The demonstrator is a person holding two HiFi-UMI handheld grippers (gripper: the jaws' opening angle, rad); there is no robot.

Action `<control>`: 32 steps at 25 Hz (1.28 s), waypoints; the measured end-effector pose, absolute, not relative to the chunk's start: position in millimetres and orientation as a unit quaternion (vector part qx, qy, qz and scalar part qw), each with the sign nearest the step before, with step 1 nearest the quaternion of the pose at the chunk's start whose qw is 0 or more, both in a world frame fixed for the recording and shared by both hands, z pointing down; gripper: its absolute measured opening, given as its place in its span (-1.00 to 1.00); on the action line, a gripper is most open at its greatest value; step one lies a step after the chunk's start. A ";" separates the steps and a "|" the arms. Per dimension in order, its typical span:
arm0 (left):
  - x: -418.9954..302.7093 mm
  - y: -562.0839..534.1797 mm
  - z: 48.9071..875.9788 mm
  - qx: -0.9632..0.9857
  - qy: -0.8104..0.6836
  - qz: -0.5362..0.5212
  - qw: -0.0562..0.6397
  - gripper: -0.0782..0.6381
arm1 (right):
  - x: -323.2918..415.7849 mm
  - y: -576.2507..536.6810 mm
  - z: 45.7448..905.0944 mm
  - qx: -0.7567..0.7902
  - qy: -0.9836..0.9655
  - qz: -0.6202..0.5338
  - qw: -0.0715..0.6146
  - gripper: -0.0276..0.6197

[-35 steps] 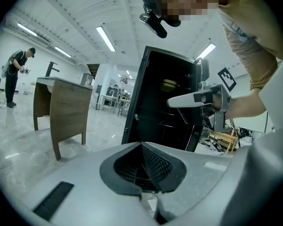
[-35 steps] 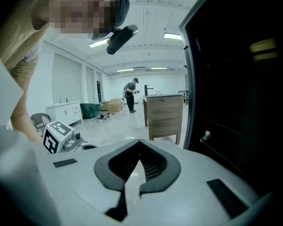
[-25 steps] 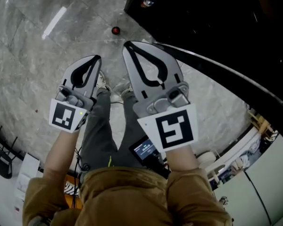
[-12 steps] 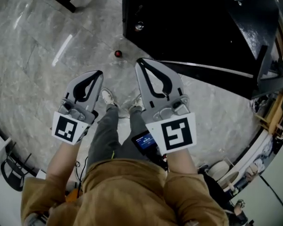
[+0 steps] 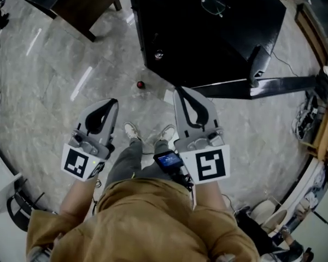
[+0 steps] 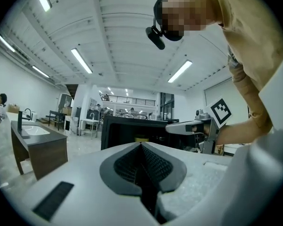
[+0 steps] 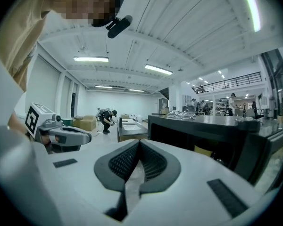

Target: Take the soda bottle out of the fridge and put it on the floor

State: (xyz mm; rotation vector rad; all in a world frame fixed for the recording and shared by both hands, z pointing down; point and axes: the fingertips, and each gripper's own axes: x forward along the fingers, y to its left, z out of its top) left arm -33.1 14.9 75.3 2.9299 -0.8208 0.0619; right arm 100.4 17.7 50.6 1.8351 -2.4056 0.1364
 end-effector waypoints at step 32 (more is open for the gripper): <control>-97.0 55.7 -100.5 0.920 -0.379 -0.089 -0.050 -0.78 | 158.0 80.7 -97.2 0.625 -0.777 -0.069 0.013 -0.91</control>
